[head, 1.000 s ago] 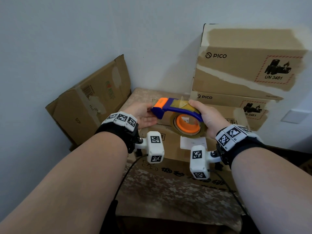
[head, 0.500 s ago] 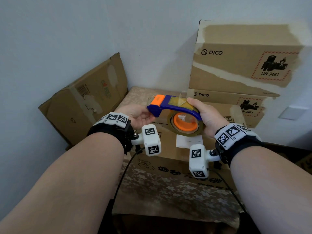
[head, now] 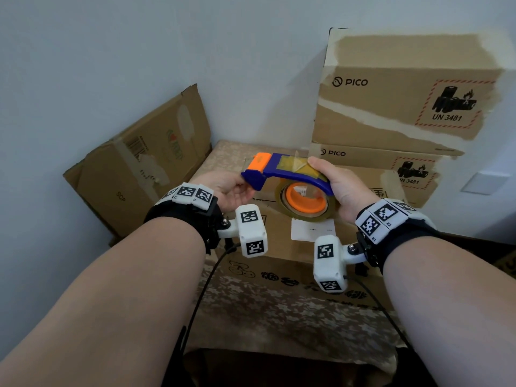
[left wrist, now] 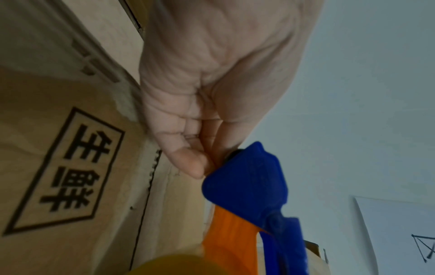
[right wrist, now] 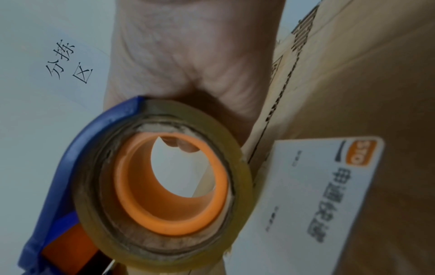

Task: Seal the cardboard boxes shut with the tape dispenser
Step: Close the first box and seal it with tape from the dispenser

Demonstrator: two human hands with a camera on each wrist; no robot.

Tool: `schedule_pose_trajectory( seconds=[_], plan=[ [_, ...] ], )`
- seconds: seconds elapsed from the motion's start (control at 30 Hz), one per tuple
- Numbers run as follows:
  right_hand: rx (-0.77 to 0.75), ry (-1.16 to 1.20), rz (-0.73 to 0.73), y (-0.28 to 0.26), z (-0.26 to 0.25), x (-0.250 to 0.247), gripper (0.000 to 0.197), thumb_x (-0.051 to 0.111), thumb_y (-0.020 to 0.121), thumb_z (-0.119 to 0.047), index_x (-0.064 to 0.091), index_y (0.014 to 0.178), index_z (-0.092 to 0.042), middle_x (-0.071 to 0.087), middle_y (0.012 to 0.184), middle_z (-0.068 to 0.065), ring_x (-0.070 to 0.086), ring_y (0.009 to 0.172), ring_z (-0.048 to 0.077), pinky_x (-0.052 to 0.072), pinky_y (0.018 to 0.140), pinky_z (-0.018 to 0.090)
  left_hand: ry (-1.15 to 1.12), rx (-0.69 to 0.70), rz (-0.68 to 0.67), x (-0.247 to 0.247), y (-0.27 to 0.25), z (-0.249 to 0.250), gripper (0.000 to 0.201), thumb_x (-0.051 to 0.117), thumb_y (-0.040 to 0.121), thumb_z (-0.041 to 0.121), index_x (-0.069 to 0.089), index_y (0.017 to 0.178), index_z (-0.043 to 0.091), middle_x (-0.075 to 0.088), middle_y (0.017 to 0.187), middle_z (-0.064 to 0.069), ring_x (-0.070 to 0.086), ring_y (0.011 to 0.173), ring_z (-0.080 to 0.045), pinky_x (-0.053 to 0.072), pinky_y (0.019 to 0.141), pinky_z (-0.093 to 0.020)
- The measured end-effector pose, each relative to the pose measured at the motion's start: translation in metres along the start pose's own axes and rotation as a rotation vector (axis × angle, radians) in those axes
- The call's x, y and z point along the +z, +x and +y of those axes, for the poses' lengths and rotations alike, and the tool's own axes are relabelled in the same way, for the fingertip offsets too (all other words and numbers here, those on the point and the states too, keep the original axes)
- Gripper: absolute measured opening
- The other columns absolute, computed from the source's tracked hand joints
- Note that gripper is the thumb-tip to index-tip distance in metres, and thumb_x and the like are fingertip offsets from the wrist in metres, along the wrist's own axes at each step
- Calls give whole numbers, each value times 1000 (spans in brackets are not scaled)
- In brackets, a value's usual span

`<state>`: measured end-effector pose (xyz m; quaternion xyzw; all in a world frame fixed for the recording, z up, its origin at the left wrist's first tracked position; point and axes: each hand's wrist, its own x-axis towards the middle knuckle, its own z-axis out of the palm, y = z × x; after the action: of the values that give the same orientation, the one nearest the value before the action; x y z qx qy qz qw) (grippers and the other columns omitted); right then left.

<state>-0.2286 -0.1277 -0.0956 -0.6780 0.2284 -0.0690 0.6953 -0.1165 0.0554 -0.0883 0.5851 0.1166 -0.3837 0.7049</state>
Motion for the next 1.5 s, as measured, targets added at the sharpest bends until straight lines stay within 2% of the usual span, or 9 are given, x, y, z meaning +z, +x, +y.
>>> schedule_pose_trajectory(
  seconds=[0.3,0.47,0.57,0.67,0.83,1.03,1.17,1.33,1.5],
  plan=[
    [-39,-157,-43,3,-14,0,61,69,76,-57,70,102,-1,73,82,10,67,77,23,50,98,42,174,85,116,-6,-3,9,17,53,93,-2,53,76,2,59,64,-6,52,64,-10,49,44,-15],
    [-98,-337,-19,7,-32,-8,90,73,56,-69,68,103,7,73,90,19,69,82,31,51,95,45,251,139,287,-33,-2,27,15,54,94,0,55,79,0,53,72,-7,53,55,-10,51,39,-19],
    [-85,-424,-21,7,-35,-23,68,73,71,-57,70,100,5,73,86,19,67,73,28,53,91,42,275,137,378,-62,0,33,24,50,96,3,53,73,1,45,69,-4,44,57,-8,53,46,-17],
    [-112,-526,-24,8,-32,-14,55,73,76,-51,71,92,2,69,75,17,62,67,25,52,79,36,319,153,360,-69,3,27,22,50,97,3,53,75,1,45,71,-5,43,62,-9,56,81,-30],
    [-107,-637,12,13,-35,-2,38,73,75,-50,63,67,-14,60,60,3,57,61,22,45,68,31,364,222,392,-67,2,21,13,55,91,-5,53,79,-1,50,79,-9,52,68,-15,58,60,-31],
    [-78,-739,25,9,-41,3,35,71,78,-46,59,68,-15,57,64,6,54,64,23,41,65,30,375,264,393,-67,0,13,28,47,89,-16,44,98,10,46,85,-12,53,69,-20,57,68,-36],
    [-57,-860,23,4,-49,12,33,64,84,-44,62,81,-11,59,75,10,55,73,25,41,70,32,359,258,358,-71,-2,10,31,44,89,-17,45,76,11,45,77,-9,52,69,-17,56,50,-26],
    [-98,-966,110,-4,-50,17,36,59,85,-43,55,69,-11,52,65,5,50,66,23,35,58,31,311,292,335,-70,-7,10,28,44,90,-17,55,73,3,52,81,-6,57,89,-19,58,75,-29],
    [-114,-983,169,-12,-48,7,48,60,84,-46,71,91,0,64,80,11,57,77,27,40,64,32,364,307,271,-58,-13,11,23,43,90,-17,61,88,-2,59,122,-14,58,101,-17,54,78,-24]
  ],
)
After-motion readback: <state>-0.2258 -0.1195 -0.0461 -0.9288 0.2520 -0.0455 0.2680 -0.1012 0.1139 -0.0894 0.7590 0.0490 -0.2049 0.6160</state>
